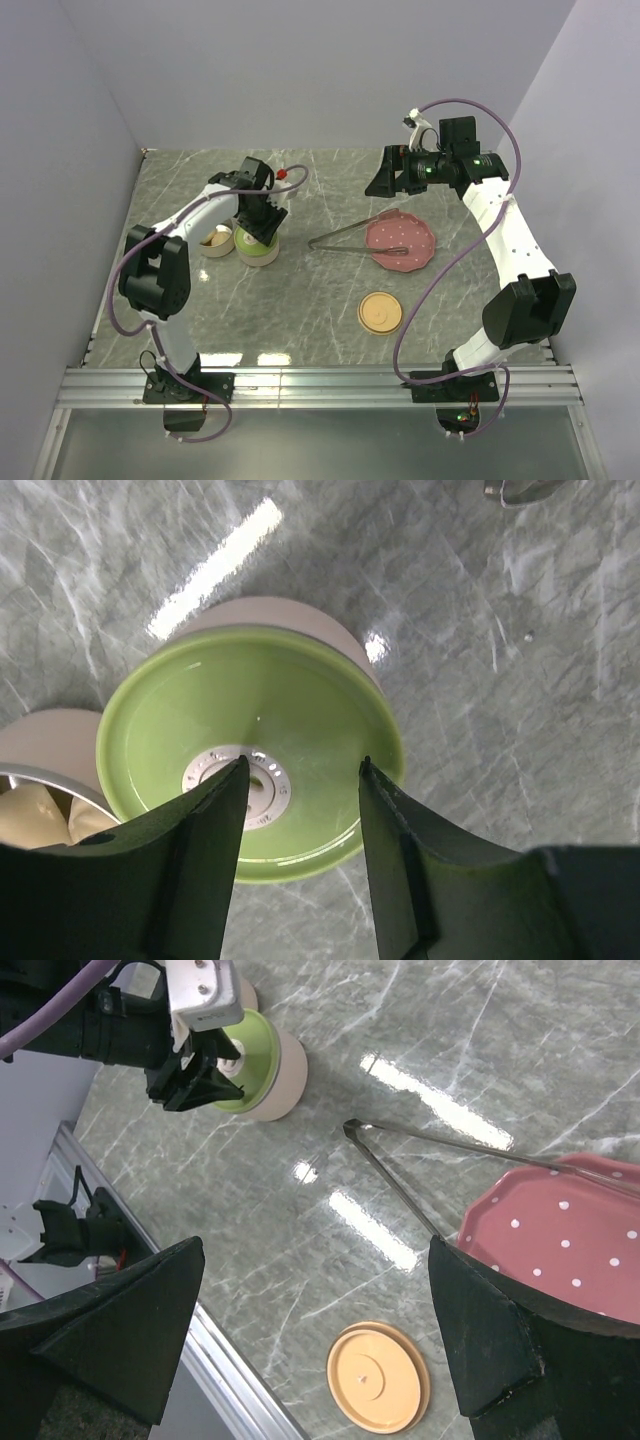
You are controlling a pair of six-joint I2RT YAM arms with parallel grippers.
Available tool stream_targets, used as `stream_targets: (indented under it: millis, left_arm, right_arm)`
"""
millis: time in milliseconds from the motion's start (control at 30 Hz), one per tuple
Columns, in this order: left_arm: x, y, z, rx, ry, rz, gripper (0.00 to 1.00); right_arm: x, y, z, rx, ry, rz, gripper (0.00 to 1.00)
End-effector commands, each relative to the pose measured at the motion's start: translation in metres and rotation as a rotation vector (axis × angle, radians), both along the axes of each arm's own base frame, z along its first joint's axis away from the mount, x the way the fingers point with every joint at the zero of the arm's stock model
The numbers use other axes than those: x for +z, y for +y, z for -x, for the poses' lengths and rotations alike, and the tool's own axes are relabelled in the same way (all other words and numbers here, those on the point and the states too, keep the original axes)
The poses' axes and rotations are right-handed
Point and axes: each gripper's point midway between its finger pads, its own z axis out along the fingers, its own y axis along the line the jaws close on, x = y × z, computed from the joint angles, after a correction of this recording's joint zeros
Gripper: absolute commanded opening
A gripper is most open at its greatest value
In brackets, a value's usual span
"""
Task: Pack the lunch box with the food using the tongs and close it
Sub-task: Put the lid back on the lunch box
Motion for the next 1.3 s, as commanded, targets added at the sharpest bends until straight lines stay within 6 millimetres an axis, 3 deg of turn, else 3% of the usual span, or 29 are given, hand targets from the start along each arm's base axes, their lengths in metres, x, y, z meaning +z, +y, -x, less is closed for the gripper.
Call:
stream_targets:
  millis: [0,167,300,533,833,1267]
  left_arm:
    - [0.006,0.016,0.015,-0.024,0.078,-0.091,0.53]
    - [0.042,0.02,-0.002,-0.054,-0.008,-0.123,0.53]
    - [0.042,0.024,-0.005,-0.069,-0.022,-0.148,0.53]
    - [0.008,0.036,-0.01,-0.057,0.026,-0.166,0.52]
    - [-0.039,0.042,0.016,-0.08,0.15,-0.179,0.5]
    - [-0.068,0.037,0.045,-0.093,0.243,-0.128,0.47]
  right_arm:
    - [0.02,-0.002,0.005,0.015,-0.06,-0.016,1.0]
    - [0.02,0.0,0.005,0.021,-0.055,-0.023,1.0]
    - [0.02,0.001,0.006,0.026,-0.056,-0.026,1.0]
    - [0.019,0.0,0.006,0.027,-0.053,-0.017,1.0]
    - [0.014,-0.002,0.005,0.02,-0.043,-0.008,1.0]
    - [0.014,-0.001,0.002,0.021,-0.036,-0.01,1.0]
